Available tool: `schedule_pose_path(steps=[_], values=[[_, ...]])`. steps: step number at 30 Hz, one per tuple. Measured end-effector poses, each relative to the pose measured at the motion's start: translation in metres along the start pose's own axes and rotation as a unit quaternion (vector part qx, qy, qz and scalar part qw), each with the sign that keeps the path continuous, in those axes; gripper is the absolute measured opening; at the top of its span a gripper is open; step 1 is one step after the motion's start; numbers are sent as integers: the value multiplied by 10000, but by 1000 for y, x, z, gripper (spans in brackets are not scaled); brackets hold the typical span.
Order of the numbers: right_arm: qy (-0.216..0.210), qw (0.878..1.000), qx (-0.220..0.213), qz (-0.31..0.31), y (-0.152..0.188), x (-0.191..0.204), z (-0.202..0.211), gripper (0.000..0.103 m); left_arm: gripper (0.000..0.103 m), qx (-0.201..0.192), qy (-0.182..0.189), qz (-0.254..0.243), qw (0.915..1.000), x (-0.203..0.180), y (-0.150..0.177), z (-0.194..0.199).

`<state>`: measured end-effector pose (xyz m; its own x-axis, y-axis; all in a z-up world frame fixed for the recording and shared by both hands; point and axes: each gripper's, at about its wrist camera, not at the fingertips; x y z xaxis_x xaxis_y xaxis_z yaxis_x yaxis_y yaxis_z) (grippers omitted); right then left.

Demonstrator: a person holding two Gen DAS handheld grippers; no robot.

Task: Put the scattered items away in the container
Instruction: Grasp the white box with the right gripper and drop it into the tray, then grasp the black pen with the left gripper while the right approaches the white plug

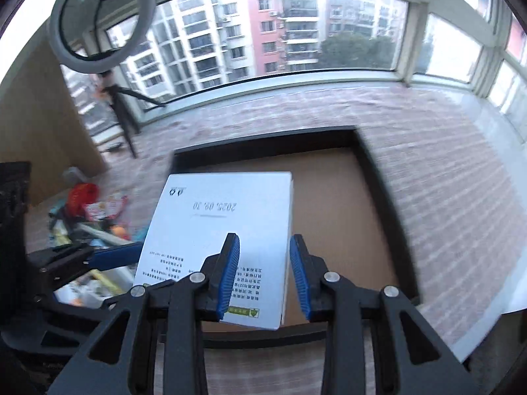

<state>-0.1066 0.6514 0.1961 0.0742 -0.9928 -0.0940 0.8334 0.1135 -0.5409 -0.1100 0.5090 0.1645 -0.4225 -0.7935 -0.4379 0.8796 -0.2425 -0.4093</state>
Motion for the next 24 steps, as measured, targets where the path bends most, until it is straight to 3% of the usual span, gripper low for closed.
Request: schedule_pose_path(steps=[1, 2, 5, 9, 14, 18, 24], values=[[361, 9993, -68, -13, 2, -12, 6, 32, 61, -60, -254, -117, 9996, -12, -1, -4], [463, 9988, -124, -33, 4, -22, 12, 32, 61, -70, -333, -219, 9992, -20, 1, -4], [231, 9993, -232, -203, 8, -37, 23, 32, 61, -18, -230, -354, 9991, -28, 7, 5], [-84, 9994, -311, -125, 9, -24, 21, 32, 61, -50, -295, -245, 9993, -3, 18, 29], [-763, 9959, -359, 318, 10, 33, 13, 32, 62, -208, -577, -83, 9981, 54, 38, 69], [-1303, 9878, -292, 798, 11, 85, 6, 32, 62, -316, -828, 371, 9954, 121, 57, 107], [-1931, 9663, -93, 1700, 22, 167, 1, 32, 62, -542, -1438, 1185, 9810, 210, 103, 156]])
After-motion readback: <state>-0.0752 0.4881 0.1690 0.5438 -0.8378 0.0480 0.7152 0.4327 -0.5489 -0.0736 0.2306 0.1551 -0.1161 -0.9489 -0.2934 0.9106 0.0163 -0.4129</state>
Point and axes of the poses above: each gripper's, at about its wrist camera, not at the fingertips, and z roughly against the way its jaws point, x to its left, y to its underside, and after that the axes turned 10 degrees about z, right-handed
